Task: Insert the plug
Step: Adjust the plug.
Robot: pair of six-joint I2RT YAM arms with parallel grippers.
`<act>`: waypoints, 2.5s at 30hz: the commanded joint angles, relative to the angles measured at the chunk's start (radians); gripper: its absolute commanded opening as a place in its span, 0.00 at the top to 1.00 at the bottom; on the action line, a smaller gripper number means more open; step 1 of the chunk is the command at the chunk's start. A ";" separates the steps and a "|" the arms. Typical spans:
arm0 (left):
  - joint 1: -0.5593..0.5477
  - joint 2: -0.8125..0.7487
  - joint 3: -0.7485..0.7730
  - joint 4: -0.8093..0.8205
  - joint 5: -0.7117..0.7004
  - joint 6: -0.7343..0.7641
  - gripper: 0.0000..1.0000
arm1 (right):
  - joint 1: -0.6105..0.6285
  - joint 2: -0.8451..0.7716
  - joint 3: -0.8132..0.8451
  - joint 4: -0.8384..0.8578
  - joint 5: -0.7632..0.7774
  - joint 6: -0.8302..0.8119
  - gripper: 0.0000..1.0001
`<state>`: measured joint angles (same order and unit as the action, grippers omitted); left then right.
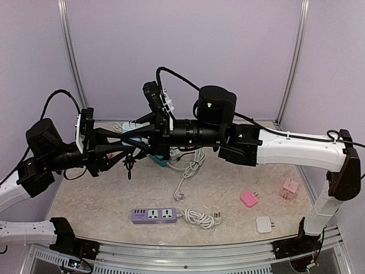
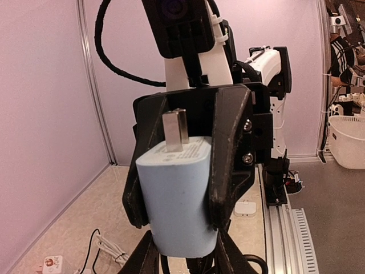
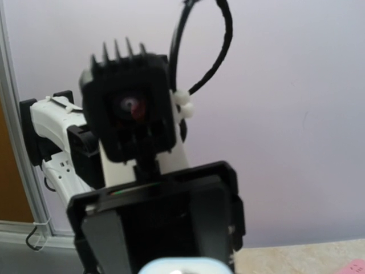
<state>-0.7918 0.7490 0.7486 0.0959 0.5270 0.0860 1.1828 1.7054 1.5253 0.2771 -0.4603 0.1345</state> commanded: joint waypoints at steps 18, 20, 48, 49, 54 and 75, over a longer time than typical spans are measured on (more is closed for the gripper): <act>0.042 0.008 0.045 0.016 0.015 -0.188 0.51 | 0.010 -0.034 -0.037 -0.024 -0.012 -0.074 1.00; 0.055 0.014 0.035 0.028 0.050 -0.238 0.46 | 0.009 -0.046 -0.050 0.001 -0.016 -0.067 1.00; 0.056 0.066 0.071 -0.019 0.165 -0.044 0.39 | 0.008 -0.099 -0.071 0.049 -0.011 -0.073 1.00; 0.052 0.068 0.075 -0.022 0.165 -0.032 0.41 | 0.008 -0.098 -0.070 0.048 -0.012 -0.073 1.00; 0.037 0.076 0.086 -0.018 0.155 -0.019 0.49 | 0.008 -0.094 -0.069 0.042 -0.014 -0.072 1.00; 0.011 0.064 0.100 0.015 0.107 -0.052 1.00 | 0.009 -0.076 -0.064 0.011 -0.011 -0.084 1.00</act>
<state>-0.7795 0.8165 0.8284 0.0990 0.6529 0.0345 1.1835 1.6398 1.4609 0.2966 -0.4671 0.0509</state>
